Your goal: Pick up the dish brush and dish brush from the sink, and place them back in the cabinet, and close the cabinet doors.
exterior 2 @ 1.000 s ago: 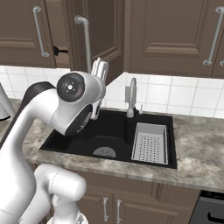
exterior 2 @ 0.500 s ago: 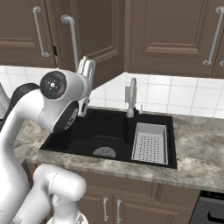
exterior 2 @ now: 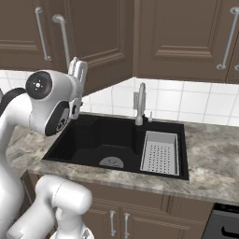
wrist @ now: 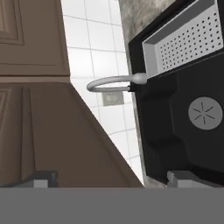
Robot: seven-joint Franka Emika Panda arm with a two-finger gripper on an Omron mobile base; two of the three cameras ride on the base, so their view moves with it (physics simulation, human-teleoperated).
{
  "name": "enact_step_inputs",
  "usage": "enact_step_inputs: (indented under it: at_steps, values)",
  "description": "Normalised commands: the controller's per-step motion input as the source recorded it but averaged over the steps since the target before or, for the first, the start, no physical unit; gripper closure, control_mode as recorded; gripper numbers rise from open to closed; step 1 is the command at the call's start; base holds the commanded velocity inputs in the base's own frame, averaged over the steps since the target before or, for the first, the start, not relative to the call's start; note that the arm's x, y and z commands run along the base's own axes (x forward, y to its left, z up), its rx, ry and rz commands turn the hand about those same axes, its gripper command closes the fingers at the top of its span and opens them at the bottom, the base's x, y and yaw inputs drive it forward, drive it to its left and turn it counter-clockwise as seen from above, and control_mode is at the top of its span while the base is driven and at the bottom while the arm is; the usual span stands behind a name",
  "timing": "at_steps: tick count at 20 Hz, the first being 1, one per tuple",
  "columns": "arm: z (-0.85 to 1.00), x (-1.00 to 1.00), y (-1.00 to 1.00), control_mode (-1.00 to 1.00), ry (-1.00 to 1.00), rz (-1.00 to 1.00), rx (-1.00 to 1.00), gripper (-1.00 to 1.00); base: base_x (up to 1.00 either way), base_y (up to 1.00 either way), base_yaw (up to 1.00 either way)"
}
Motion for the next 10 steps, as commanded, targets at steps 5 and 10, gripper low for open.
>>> enact_step_inputs:
  at_steps: [5,10]
  values:
    - [0.05,0.19,0.49,-1.0,0.0,0.0,0.0,-1.0,0.0,0.0,0.0]
    - [0.06,0.22,0.47,-1.0,0.0,0.0,0.0,-1.0,0.0,0.0,0.0]
